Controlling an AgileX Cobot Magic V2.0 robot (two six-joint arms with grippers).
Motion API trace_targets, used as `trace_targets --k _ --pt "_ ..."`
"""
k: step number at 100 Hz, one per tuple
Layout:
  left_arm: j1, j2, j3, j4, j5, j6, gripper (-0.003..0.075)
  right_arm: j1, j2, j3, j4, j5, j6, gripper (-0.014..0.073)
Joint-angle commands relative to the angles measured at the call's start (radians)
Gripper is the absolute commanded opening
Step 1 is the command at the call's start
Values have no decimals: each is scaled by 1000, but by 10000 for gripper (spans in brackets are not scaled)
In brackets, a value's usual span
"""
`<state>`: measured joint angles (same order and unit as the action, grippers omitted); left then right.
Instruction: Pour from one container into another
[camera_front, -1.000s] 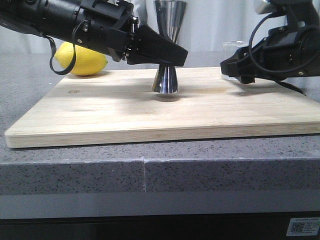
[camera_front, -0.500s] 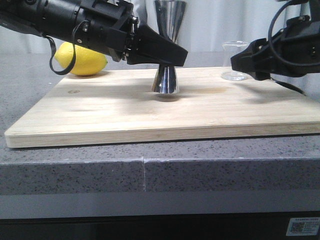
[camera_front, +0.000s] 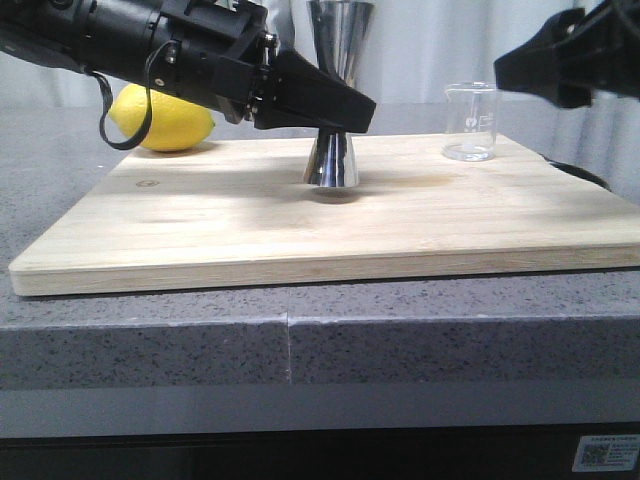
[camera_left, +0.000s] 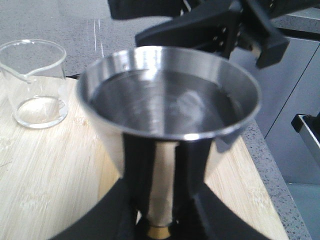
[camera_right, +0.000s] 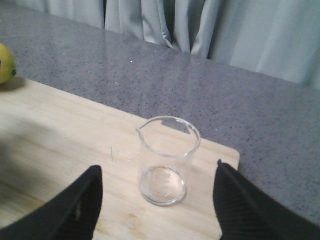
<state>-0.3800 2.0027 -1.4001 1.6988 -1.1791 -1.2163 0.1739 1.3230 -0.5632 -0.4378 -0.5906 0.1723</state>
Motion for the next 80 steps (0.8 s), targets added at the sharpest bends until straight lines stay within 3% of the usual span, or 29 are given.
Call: trace_targets --k 1,39,80 --pt "-8 -67 -29 -72 -76 -10 114 -1 -83 -18 2 -51 0 432" --pt "3 -67 -29 -72 -72 -2 114 -1 -239 -18 2 6 0 432" --pt "56 -67 -29 -72 -70 17 114 -1 -250 -18 2 24 0 432"
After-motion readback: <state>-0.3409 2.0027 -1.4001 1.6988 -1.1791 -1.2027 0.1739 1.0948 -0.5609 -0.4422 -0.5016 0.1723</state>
